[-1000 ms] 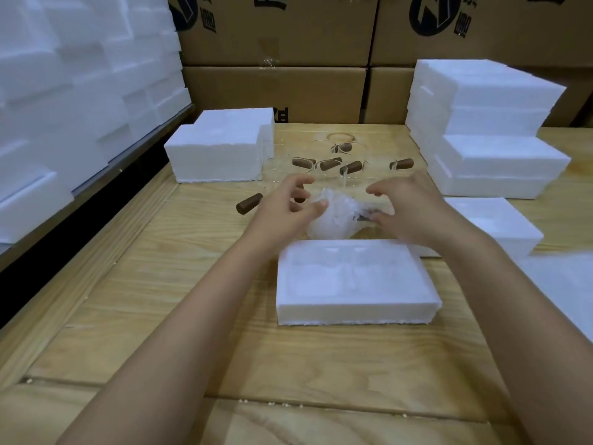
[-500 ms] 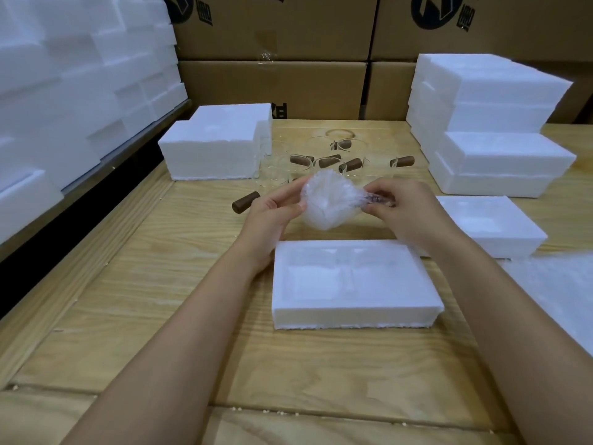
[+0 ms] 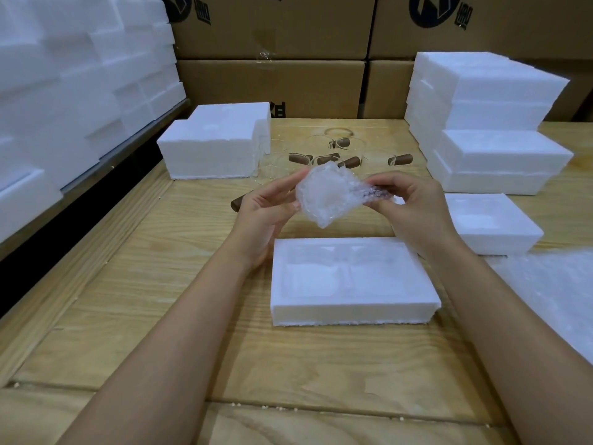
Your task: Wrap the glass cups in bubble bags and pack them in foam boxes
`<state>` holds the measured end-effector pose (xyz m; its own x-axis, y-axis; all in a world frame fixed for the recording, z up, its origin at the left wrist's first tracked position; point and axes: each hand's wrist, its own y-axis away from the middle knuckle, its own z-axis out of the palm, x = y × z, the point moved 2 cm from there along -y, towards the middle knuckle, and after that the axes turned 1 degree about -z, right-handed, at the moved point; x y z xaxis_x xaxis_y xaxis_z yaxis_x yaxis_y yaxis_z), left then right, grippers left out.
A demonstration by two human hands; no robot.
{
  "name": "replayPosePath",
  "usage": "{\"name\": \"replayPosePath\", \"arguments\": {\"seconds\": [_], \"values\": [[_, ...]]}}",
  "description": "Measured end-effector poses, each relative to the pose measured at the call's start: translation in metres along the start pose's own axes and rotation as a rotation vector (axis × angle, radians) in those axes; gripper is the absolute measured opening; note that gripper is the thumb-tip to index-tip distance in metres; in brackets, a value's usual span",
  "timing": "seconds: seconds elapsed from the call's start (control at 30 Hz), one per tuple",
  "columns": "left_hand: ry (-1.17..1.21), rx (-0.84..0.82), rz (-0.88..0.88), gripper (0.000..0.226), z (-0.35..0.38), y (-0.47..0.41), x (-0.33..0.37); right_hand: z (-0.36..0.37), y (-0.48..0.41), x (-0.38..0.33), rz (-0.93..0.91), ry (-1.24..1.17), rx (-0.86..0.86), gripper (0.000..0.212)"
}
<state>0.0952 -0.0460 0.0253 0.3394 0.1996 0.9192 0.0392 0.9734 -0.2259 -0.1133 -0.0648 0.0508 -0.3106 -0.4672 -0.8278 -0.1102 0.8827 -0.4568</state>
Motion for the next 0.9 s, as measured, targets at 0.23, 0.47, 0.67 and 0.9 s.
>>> {"name": "replayPosePath", "arguments": {"seconds": [0.23,0.47,0.67,0.9], "values": [[-0.081,0.035,0.028,0.048,0.007,-0.004,0.008,-0.001,-0.001,-0.009,-0.008,-0.206,-0.023,0.030],[-0.311,0.096,0.092,0.050,0.007,-0.004,0.008,0.000,-0.004,-0.009,0.042,-0.182,-0.021,0.010],[-0.466,0.080,0.218,0.053,0.009,0.001,0.007,0.000,-0.005,-0.005,0.120,-0.207,-0.023,0.004],[-0.393,0.079,0.205,0.017,0.006,0.002,0.007,0.002,-0.004,0.002,0.242,-0.261,-0.054,0.017]]}}
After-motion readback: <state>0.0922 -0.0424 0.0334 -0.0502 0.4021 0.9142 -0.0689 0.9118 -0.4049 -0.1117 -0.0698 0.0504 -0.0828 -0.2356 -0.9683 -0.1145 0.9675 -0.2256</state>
